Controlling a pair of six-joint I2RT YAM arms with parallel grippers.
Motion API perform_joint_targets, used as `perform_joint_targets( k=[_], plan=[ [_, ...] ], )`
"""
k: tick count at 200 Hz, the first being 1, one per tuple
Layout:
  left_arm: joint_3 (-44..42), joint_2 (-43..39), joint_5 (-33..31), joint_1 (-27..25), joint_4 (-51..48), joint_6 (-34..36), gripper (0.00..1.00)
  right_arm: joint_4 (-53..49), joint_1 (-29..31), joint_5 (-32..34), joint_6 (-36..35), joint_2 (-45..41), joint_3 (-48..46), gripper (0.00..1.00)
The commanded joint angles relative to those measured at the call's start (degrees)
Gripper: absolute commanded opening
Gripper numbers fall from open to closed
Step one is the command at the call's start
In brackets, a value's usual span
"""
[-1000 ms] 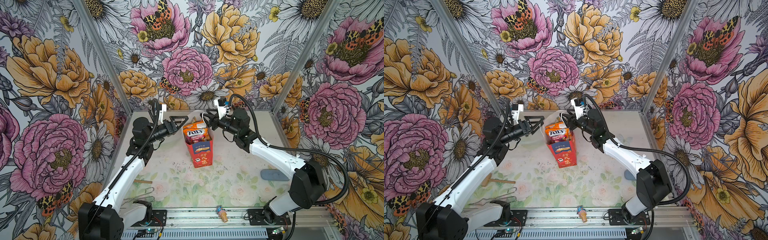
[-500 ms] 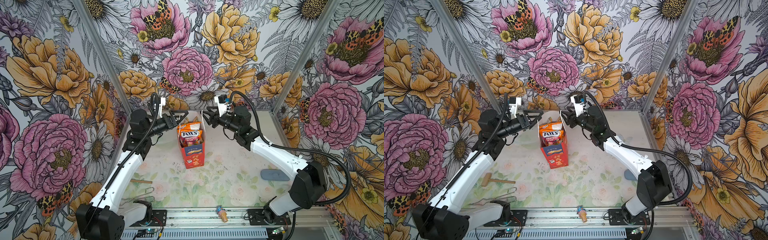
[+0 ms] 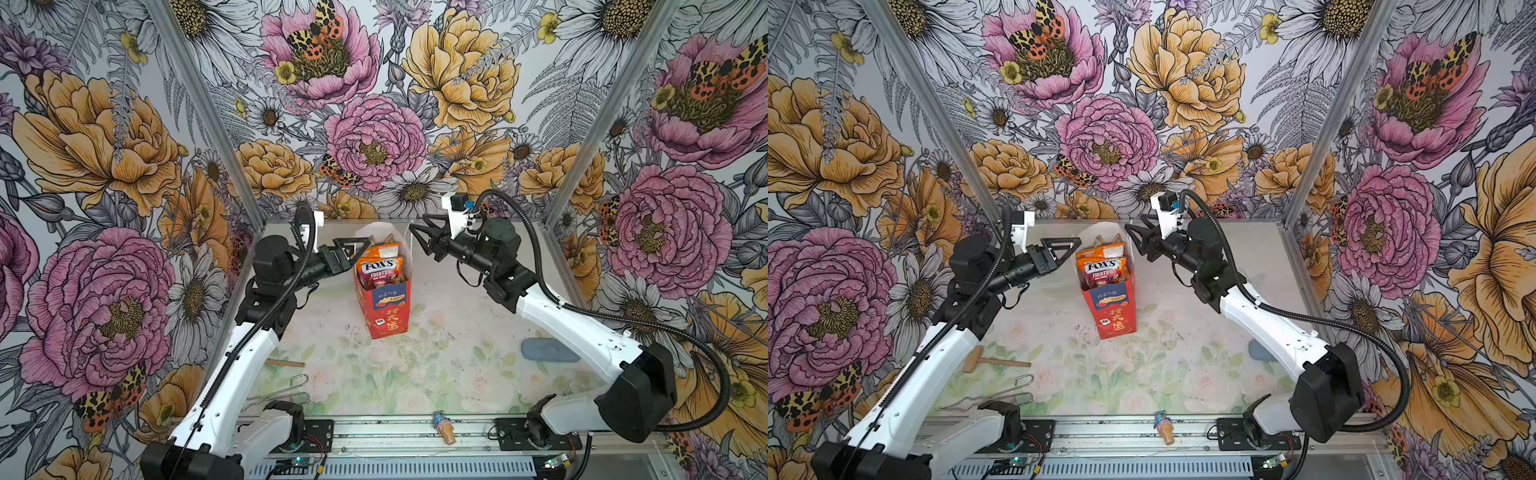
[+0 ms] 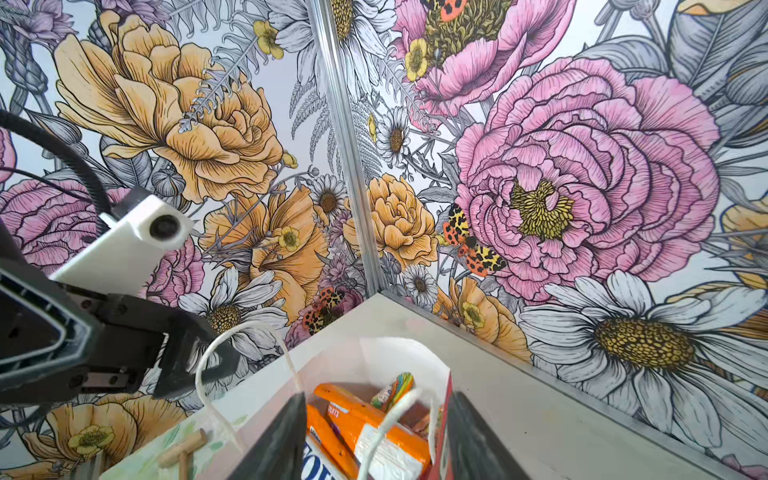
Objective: Place the snacks into the paper bag
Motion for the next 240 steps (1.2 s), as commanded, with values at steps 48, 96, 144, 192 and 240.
perform_joint_targets(
  k=[48, 96, 144, 192, 240],
  plan=[
    [-0.6, -11.8, -8.4, 10.7, -18.5, 11.8, 0.99, -25.9, -1.5, 13.7, -10.8, -19.4, -3.3, 0.58],
    [-4.2, -13.6, -18.6, 13.8, -19.4, 15.7, 0.99, -34.4, -10.7, 24.9, -13.4, -32.6, -9.8, 0.64],
    [-9.9, -14.1, -26.2, 13.8, -13.8, 20.4, 0.99, -33.4, -18.3, 25.3, -10.5, -33.6, -15.5, 0.64],
    [-16.0, -17.2, -28.9, 14.0, -5.1, 19.3, 0.99, -18.1, -22.9, 32.2, -8.5, -29.3, -26.0, 0.64],
    [-18.0, -16.8, -32.2, 13.9, -2.2, 20.0, 0.99, 8.6, -27.2, 31.1, -9.3, -23.7, -42.5, 0.65]
  ],
)
